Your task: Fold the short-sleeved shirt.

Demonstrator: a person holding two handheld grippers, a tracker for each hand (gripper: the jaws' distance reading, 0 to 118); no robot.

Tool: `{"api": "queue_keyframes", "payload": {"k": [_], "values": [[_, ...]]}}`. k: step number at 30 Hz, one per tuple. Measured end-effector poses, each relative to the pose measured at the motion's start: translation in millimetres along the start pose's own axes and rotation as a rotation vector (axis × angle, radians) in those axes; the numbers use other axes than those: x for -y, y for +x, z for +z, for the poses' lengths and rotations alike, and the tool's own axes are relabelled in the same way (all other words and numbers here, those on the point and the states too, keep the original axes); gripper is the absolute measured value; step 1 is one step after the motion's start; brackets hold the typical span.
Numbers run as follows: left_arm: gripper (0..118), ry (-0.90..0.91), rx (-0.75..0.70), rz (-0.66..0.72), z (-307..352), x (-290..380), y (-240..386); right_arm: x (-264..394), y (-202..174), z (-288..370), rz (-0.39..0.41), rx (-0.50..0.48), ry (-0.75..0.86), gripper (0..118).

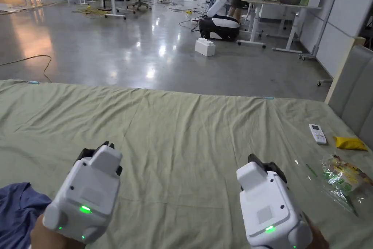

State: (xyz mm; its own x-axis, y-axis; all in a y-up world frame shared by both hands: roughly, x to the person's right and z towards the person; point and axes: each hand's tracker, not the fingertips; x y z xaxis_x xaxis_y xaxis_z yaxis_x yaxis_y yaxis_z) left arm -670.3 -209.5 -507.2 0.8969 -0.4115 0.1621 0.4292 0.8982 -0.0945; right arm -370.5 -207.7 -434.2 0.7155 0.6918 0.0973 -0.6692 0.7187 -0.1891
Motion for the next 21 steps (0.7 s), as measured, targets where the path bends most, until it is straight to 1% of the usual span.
{"api": "queue_keyframes", "payload": {"k": [1, 2, 4, 5, 6, 7, 8, 9, 10, 11, 16, 19, 21], "values": [[6, 0.002, 0.004, 0.128, 0.3, 0.0, -5.2, -1.0, 6.6, -0.9, -0.140, 0.003, -0.014, 1], [6, 0.011, 0.027, 0.259, 0.3, 1.1, -11.7, -1.1, 12.7, -1.4, -0.263, 0.021, -0.025, 1], [6, 0.038, 0.021, 0.529, 0.8, 4.3, -22.9, 4.4, 24.5, -0.6, -0.542, 0.037, -0.062, 1], [6, 0.048, 0.022, 0.624, 0.9, 6.8, -27.8, 8.5, 27.8, -0.5, -0.657, 0.032, -0.073, 1], [6, 0.060, 0.013, 0.689, 1.4, 9.2, -31.1, 15.2, 26.7, -0.3, -0.792, 0.018, -0.127, 1], [6, 0.072, -0.007, 0.713, 2.7, 10.6, -31.6, 10.4, 29.3, 2.6, -0.696, 0.081, -0.039, 1], [6, 0.076, -0.021, 0.709, 3.3, 9.4, -28.4, 11.3, 28.7, 2.8, -0.714, 0.079, -0.051, 1], [6, 0.080, -0.009, 0.661, 4.0, 8.6, -27.5, 13.2, 27.6, 3.2, -0.737, 0.074, -0.076, 1], [6, 0.091, -0.006, 0.616, 5.4, 7.1, -26.1, 10.8, 28.9, 4.4, -0.722, 0.063, -0.056, 1], [6, 0.094, -0.009, 0.574, 6.6, 5.6, -25.3, 11.2, 26.7, 4.7, -0.774, 0.051, -0.081, 1], [6, 0.100, -0.006, 0.488, 10.9, -3.5, -25.9, 4.8, 26.8, 5.2, -0.745, 0.056, -0.075, 1], [6, 0.019, -0.021, 0.422, 13.0, -5.3, -33.2, 1.1, 25.3, 6.0, -0.733, 0.043, -0.078, 1], [6, -0.049, -0.014, 0.400, 13.5, 1.7, -45.2, 0.5, 21.6, 6.0, -0.723, 0.036, -0.073, 1]]}}
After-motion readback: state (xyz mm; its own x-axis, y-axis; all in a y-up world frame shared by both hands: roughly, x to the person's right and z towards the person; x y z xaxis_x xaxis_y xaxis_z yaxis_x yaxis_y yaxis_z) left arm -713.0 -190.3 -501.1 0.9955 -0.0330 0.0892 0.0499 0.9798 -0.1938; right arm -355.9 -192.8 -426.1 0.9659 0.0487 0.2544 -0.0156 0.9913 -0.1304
